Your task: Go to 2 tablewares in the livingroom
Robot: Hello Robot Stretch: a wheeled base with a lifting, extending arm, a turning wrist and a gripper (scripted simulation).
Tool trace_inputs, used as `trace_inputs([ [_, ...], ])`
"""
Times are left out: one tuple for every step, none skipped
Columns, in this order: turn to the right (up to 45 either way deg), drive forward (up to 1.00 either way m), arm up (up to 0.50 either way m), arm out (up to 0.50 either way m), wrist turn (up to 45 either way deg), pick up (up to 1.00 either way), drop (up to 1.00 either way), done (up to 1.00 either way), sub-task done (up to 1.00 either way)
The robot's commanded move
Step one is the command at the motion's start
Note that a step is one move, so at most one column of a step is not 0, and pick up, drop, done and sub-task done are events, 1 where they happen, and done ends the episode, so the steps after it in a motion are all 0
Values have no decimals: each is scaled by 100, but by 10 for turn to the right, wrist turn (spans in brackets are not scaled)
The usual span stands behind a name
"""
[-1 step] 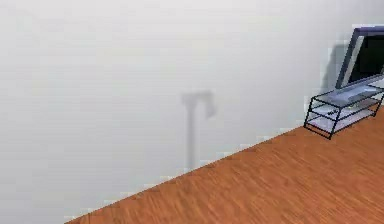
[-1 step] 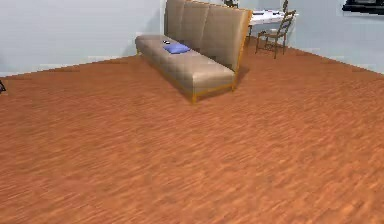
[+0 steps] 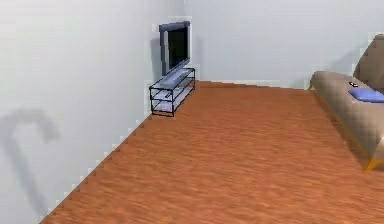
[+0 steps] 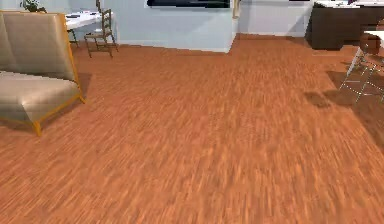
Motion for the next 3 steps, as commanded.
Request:
trace_inputs([
  [450, 0, 0, 0, 0, 0, 0, 0, 0],
  [270, 0, 0, 0, 0, 0, 0, 0, 0],
  [0, 100, 0, 0, 0, 0, 0, 0, 0],
])
